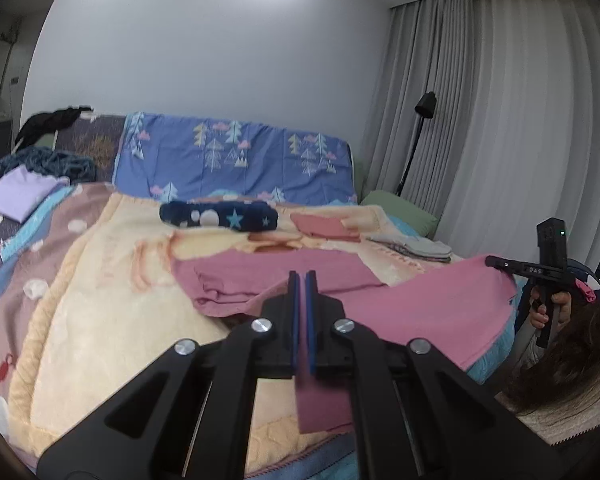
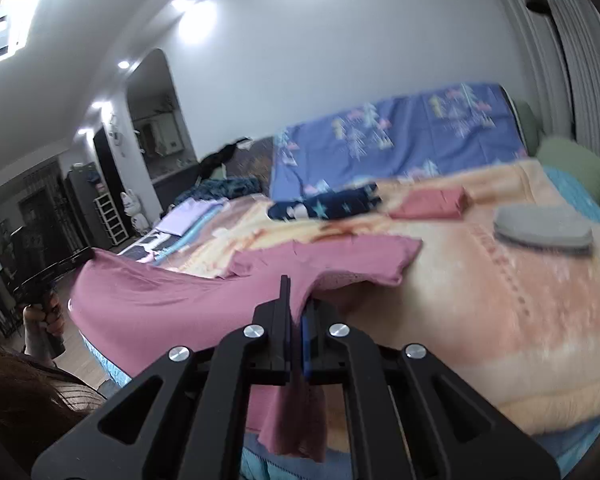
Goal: Fold small clothes
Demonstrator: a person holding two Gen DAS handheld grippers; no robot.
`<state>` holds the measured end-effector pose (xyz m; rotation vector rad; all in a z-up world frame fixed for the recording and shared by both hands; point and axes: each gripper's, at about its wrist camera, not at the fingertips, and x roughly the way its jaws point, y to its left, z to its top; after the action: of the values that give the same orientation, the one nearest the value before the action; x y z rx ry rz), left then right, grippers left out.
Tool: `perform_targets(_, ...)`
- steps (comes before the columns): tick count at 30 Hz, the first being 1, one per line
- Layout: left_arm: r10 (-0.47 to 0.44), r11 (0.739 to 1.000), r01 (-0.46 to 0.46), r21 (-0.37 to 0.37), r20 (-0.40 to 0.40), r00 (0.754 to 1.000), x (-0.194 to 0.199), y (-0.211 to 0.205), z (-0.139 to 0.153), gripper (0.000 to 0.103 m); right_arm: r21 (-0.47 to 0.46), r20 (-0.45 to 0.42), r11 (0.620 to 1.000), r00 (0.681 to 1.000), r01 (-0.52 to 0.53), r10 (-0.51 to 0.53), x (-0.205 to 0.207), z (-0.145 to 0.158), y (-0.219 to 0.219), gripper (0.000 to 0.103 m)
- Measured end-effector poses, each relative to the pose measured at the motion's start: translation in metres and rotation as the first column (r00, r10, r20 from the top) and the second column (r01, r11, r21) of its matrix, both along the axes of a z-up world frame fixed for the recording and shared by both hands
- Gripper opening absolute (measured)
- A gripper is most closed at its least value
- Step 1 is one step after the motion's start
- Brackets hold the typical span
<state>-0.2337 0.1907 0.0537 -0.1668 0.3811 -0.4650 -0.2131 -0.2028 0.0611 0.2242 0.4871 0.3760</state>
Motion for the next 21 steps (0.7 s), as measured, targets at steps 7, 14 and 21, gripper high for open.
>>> perform_targets(7,0.066,0.996,-0.057,0.071,-0.132,0.989,0.070,-0.010,-0.034,0.003,0.080,-0.162,0.997,0.987,-0.005,0.017,0.071,-0.045,-0.001,0.004)
perform_targets(14,0.126,0.987,-0.111,0.112,-0.141,0.982,0.159,-0.010,-0.035,0.003,0.068,-0.157,0.998,0.988,0.006,0.004,0.167,-0.040,0.009,0.004)
perform_targets(21,0.214,0.963,-0.170,0.209,-0.209,0.954,0.265,-0.015,-0.069,0.003,-0.014,-0.235,0.995,0.967,0.098,-0.098,0.269,-0.070,0.009,0.004)
